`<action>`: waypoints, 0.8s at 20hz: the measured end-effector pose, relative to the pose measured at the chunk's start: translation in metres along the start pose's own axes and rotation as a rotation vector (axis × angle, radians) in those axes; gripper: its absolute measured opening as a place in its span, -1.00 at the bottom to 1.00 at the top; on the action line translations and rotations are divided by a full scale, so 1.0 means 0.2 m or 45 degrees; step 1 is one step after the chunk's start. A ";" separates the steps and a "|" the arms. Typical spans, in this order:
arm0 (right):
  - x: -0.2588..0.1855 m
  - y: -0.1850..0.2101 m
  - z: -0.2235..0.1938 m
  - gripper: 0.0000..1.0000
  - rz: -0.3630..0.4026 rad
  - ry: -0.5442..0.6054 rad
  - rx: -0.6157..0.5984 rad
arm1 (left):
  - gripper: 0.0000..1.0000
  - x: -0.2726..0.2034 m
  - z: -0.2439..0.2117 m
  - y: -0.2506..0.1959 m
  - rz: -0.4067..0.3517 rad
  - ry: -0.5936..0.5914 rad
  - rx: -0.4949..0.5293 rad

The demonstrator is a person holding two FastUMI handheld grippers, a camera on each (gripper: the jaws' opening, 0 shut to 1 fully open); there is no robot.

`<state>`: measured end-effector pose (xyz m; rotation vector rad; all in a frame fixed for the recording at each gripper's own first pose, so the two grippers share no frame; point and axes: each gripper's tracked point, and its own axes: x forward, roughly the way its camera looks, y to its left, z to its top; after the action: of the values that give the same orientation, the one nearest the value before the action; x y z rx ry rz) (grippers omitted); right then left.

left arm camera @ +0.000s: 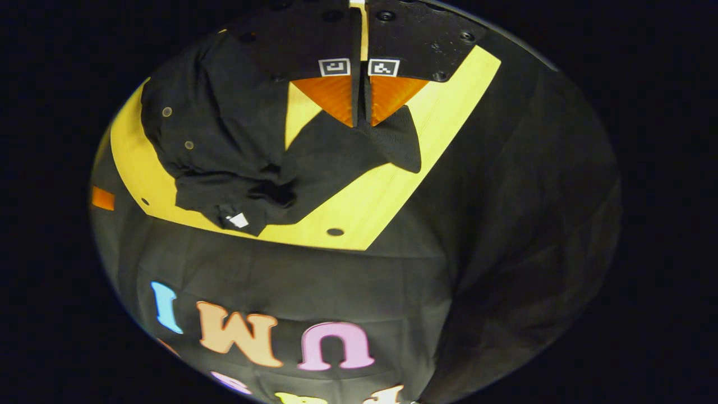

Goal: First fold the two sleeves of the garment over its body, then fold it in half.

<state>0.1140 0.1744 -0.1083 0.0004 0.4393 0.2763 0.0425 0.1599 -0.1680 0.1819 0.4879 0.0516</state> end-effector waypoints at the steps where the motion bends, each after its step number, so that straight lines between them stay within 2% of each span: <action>1: 0.00 -0.02 -0.02 0.06 -0.005 0.013 -0.003 | -1.00 0.02 0.07 -0.08 -0.031 -0.024 0.043; 5: -0.04 -0.09 -0.11 0.06 0.003 0.056 0.015 | -1.00 0.08 0.26 -0.41 -0.144 -0.086 0.178; 8: -0.08 -0.21 -0.15 0.06 -0.028 0.075 0.011 | -1.00 0.10 0.35 -0.66 -0.237 -0.121 0.252; 16: -0.16 -0.41 -0.22 0.06 -0.063 0.103 0.039 | -1.00 0.13 0.43 -1.20 -0.416 -0.161 0.335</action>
<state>0.0899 0.0838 -0.1395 0.0081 0.5229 0.2217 0.1075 -0.0878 -0.1497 0.3586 0.3921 -0.3434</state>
